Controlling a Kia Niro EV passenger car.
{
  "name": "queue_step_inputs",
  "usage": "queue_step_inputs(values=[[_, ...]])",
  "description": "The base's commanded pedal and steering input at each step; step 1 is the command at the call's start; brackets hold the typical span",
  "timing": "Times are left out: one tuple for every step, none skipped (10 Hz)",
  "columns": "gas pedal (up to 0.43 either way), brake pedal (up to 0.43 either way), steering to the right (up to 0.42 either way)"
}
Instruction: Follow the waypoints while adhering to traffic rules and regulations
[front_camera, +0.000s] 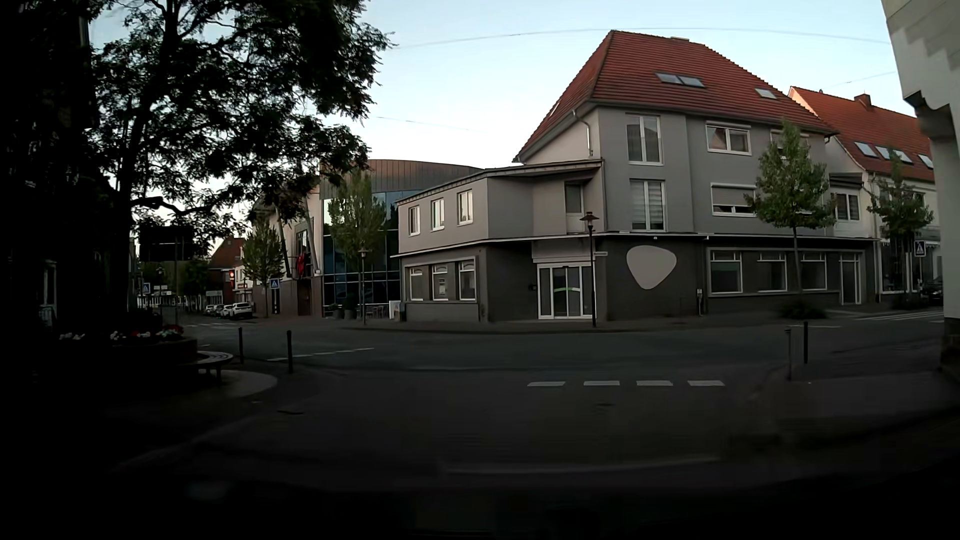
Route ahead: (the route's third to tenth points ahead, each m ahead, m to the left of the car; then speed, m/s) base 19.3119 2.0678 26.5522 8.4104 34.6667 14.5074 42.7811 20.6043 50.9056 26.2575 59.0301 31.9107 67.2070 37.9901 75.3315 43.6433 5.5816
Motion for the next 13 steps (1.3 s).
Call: queue_step_inputs(values=[[0.0,0.183,0.059],[0.0,0.201,0.069],[0.0,0.22,0.083],[0.0,0.244,0.096],[0.0,0.28,0.114],[0.0,0.28,0.131],[0.0,0.28,0.142],[0.0,0.244,0.153],[0.0,0.207,0.16],[0.0,0.207,0.162],[0.0,0.207,0.16],[0.0,0.213,0.156],[0.0,0.226,0.154]])
